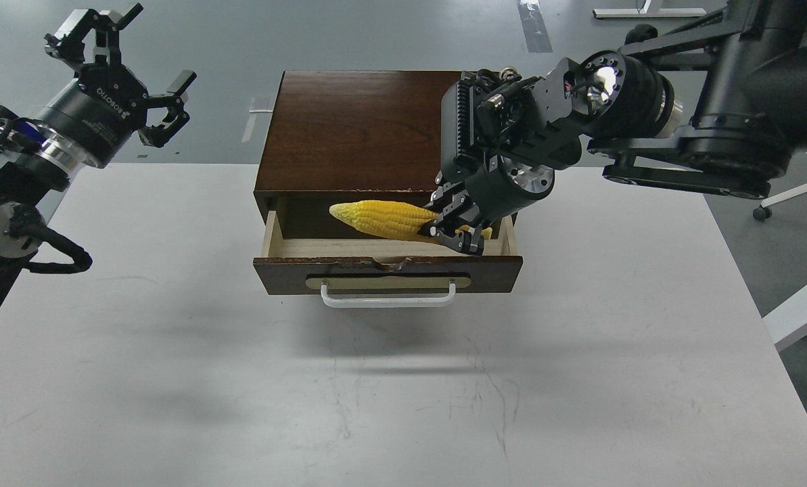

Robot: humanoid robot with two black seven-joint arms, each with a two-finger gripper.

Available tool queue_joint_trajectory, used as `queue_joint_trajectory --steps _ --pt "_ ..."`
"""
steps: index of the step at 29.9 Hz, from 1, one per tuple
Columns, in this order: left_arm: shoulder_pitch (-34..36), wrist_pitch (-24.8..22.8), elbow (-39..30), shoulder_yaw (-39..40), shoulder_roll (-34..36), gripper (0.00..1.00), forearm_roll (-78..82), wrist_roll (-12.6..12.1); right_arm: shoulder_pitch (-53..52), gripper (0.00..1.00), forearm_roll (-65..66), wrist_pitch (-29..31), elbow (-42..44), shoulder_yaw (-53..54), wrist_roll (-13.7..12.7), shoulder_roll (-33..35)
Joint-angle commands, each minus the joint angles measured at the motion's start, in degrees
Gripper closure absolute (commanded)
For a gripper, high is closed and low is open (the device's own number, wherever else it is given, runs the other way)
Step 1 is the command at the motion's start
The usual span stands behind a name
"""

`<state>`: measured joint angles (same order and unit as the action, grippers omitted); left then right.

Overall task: Put corn in drawer with both arms
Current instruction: 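Carry the corn cob over the open drawer with the right gripper, then lower the corn cob into the drawer and open the right gripper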

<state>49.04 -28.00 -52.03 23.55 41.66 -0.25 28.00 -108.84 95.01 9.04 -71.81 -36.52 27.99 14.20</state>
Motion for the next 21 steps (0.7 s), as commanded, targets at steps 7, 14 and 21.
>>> queue_joint_trajectory --steps 7,14,21 --pt "0.0 0.0 0.0 0.0 0.1 0.02 0.0 0.0 0.9 0.82 0.1 -1.4 1.1 -0.1 0.0 -1.8" --pt "0.0 0.0 0.1 0.1 0.1 0.02 0.0 0.0 1.4 0.73 0.2 -1.4 1.7 -0.7 0.0 -2.2" --pt "0.0 0.0 0.2 0.1 0.1 0.02 0.0 0.0 2.1 0.68 0.3 -1.5 2.5 -1.1 0.0 -2.2"
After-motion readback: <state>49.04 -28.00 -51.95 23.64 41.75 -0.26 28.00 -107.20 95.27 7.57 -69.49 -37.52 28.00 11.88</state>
